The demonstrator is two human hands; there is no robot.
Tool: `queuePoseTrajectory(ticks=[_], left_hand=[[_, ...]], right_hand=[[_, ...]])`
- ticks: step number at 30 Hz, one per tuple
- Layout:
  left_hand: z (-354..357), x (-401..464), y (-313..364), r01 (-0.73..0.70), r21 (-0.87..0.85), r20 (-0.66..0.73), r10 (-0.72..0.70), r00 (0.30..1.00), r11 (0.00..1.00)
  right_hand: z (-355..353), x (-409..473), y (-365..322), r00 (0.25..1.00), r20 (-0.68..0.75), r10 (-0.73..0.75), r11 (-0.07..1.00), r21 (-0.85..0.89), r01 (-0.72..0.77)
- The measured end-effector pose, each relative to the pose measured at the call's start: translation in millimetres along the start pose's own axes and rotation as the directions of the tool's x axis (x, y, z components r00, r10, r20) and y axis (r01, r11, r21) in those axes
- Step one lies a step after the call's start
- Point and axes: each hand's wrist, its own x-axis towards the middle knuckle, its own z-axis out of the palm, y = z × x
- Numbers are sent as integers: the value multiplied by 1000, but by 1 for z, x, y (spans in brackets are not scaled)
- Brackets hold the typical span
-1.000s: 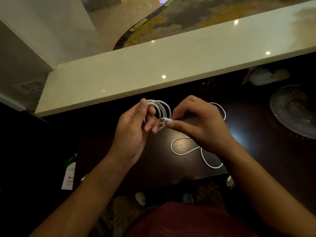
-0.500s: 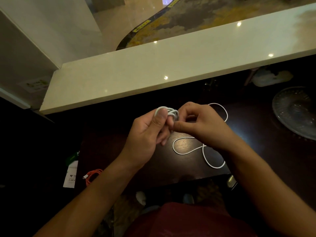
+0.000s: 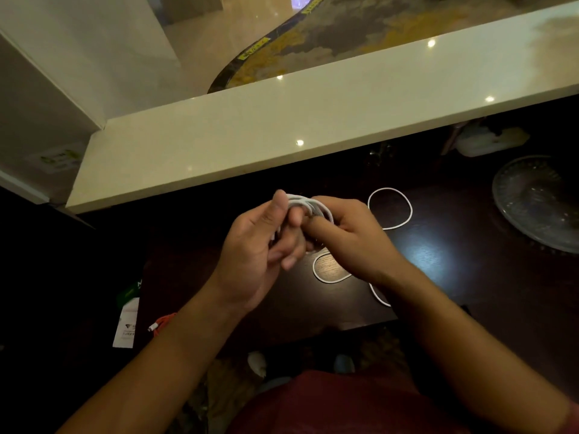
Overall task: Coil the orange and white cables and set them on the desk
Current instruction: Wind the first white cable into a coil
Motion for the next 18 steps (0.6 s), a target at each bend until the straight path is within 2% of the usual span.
queuePoseTrajectory(ticks=[5,8,12,15,18], left_hand=[[-9,10,7,42,-299,-7,-46,999,953],[-14,13,10,48,-399,-17,-60,998,916],[-14,13,9,45,-399,-22,-59,998,916],[-12,13,7,32,-364,-36,-48,998,931],[-12,13,11,28,-384,-11,-35,999,923]], right_hand=[[-18,1,1,991,126,-39,989,144,20],[-24,4,8,988,145,-58,979,203,28],[-20,4,12,991,120,-59,980,196,34],[-13,2,12,988,137,-71,990,133,52],[-14,1,12,985,164,-57,989,147,32]])
